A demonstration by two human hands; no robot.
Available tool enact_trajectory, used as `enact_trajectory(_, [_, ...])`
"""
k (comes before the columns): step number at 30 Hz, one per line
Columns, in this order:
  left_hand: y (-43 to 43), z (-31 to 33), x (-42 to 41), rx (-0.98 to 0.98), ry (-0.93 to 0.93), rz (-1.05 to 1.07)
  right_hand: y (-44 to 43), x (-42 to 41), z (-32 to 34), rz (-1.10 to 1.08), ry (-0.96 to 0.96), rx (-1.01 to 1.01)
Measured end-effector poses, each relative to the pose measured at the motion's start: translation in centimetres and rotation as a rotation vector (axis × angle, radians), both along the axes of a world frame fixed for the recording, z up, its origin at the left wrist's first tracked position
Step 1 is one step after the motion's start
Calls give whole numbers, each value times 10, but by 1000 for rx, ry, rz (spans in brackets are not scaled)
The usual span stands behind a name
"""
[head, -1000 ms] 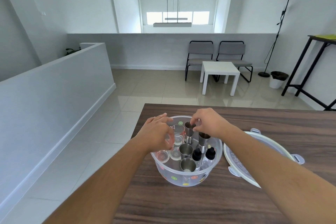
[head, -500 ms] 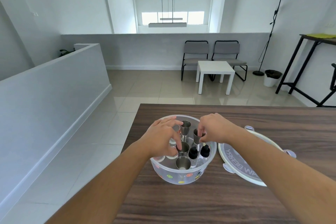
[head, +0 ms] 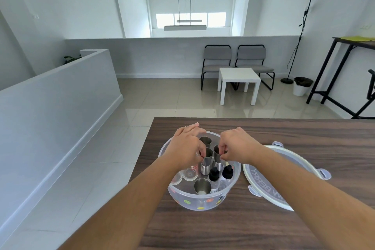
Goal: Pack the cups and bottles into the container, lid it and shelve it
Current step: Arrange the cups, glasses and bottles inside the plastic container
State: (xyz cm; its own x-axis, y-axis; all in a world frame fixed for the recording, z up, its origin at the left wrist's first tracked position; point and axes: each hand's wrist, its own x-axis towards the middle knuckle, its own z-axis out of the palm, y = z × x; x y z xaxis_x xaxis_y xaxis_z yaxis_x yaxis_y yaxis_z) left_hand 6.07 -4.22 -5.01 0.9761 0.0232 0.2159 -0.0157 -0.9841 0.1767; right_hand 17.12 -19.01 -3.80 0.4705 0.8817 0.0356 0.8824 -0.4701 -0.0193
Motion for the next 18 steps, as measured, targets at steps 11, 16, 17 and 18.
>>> enact_trajectory(11, [8, 3, 4, 131, -7, 51, 5, 7, -14, -26, 26, 123])
enact_trajectory(16, [13, 6, 3, 105, 11, 36, 10, 7, -17, -31, -2, 165])
enact_trajectory(17, [13, 6, 2, 86, 11, 29, 10, 7, -18, -28, -4, 167])
enact_trajectory(18, [13, 6, 3, 71, 11, 22, 11, 8, -18, -24, -6, 167])
